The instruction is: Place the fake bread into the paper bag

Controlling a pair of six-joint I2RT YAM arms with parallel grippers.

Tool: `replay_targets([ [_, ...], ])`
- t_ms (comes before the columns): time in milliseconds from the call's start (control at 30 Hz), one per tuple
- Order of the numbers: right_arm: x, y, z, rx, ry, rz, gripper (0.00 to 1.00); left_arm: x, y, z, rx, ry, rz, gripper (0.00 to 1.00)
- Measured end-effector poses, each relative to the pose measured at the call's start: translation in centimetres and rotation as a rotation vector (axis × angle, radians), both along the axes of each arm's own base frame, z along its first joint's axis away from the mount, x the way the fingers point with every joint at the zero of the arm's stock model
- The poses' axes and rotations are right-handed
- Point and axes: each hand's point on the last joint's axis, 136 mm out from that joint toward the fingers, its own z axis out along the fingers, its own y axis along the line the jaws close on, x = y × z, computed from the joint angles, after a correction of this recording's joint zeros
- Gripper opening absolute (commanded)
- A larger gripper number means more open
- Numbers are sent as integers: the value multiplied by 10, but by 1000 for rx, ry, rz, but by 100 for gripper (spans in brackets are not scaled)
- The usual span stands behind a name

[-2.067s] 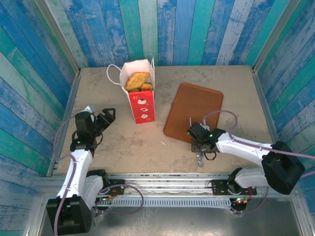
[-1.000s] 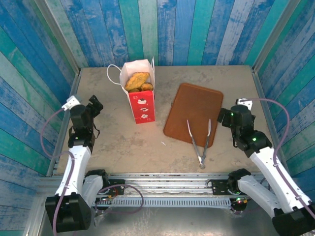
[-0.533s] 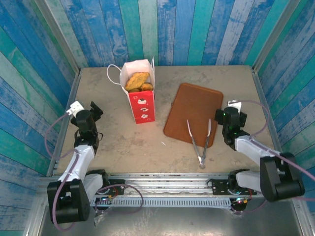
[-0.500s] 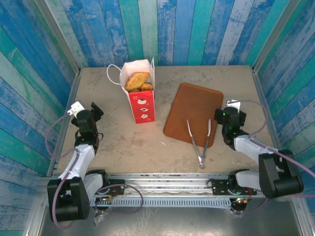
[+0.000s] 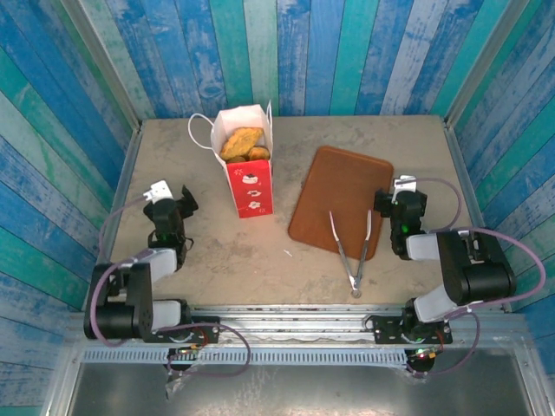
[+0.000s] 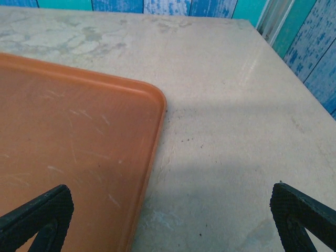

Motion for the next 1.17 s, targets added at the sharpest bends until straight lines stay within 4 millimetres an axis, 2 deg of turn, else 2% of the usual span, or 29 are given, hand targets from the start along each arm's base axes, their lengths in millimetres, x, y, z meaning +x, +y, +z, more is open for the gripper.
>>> replay_targets([
  [100,2,1,2,3,-8,6,100,8,-16,-8,45,-5,-88,94],
  [233,2,2,2,4,-7,15,100,9,-23,-12,80,-30,-137,94],
  [400,2,3,2,5,-6,18,100,16,-31,-2,106,-63,-192,94],
  [1167,2,3,2,6,-7,20,100,19,-40,2,128,-73,-240,94],
])
